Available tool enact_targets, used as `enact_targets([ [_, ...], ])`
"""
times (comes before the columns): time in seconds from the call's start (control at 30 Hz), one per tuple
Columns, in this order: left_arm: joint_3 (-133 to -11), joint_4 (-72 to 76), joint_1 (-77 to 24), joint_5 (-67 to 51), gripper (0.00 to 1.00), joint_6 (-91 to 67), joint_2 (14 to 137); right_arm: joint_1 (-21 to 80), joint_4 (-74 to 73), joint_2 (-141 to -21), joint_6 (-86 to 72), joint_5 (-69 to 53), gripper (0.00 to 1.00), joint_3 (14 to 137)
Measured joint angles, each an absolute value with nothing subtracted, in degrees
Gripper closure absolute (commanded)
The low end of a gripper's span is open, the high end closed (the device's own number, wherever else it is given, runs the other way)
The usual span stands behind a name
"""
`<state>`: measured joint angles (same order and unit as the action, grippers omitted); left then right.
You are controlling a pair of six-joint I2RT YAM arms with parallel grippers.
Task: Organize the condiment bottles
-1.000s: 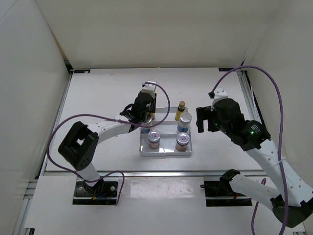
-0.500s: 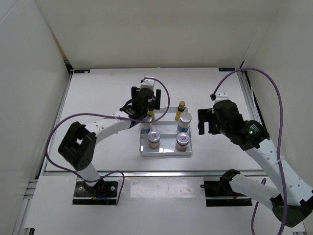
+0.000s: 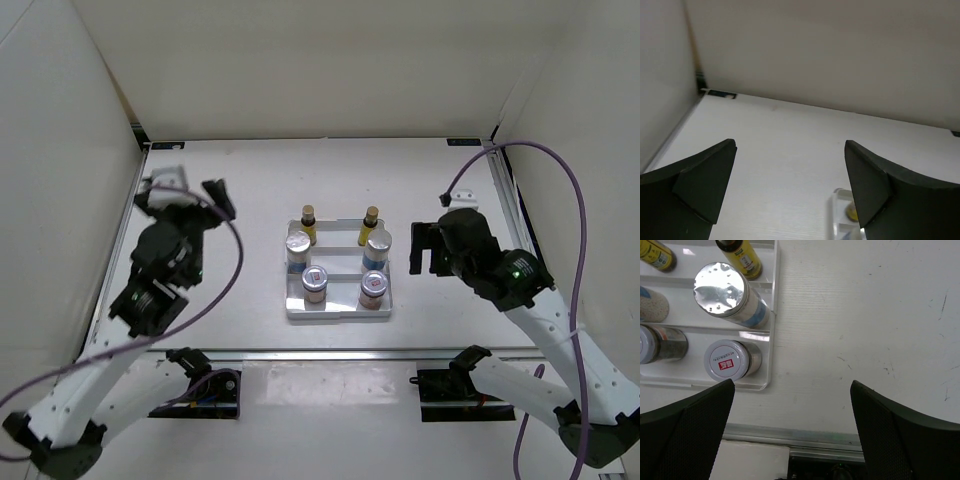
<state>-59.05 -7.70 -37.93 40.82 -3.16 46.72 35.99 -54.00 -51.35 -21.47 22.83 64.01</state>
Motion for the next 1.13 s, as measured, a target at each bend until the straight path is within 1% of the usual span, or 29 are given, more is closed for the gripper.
enact_targets([
  [0.1,-47.7,-10.2,-36.4,46.0,0.00,-2.9,34.7,36.0,-54.2,-49.6,-22.6,25.2,0.00,63.8],
  [0.2,-38.4,-16.5,-36.4,49.2,0.00,-3.2,25.0,36.0,-54.2,-47.4,-23.7,29.0,0.00,63.8],
  [0.3,-33.5,-19.7,-37.0,52.5,0.00,-3.6,16.1,36.0,-54.0,-45.5,-25.1,33.9,0.00,63.0],
  [0.37,-31.4,-17.2,-37.3,53.4,0.00,-2.5,10.9,36.0,-54.2,-44.9,-25.8,36.4,0.00,61.9],
  [0.43,-30.3,-14.9,-37.3,54.1,0.00,-0.9,8.4,36.0,-54.8,-44.7,-26.6,38.5,0.00,61.3],
  [0.53,-29.8,-12.8,-37.3,54.8,0.00,0.1,10.3,36.0,-56.0,-45.0,-27.8,41.6,0.00,61.2],
  [0.77,-30.6,-13.3,-37.3,53.1,0.00,-1.1,25.2,36.0,-58.7,-47.8,-30.3,45.9,0.00,61.2],
  [0.83,-30.9,-14.2,-37.4,53.1,0.00,-1.9,27.1,36.0,-59.0,-49.8,-30.8,45.8,0.00,61.2],
  [1.0,-30.5,-13.1,-37.5,53.3,0.00,-1.3,23.9,36.0,-60.7,-55.5,-32.5,45.0,0.00,61.6],
  [1.13,-29.0,-9.1,-37.5,54.6,0.00,-0.4,20.8,36.0,-61.8,-55.9,-32.9,44.7,0.00,61.7],
])
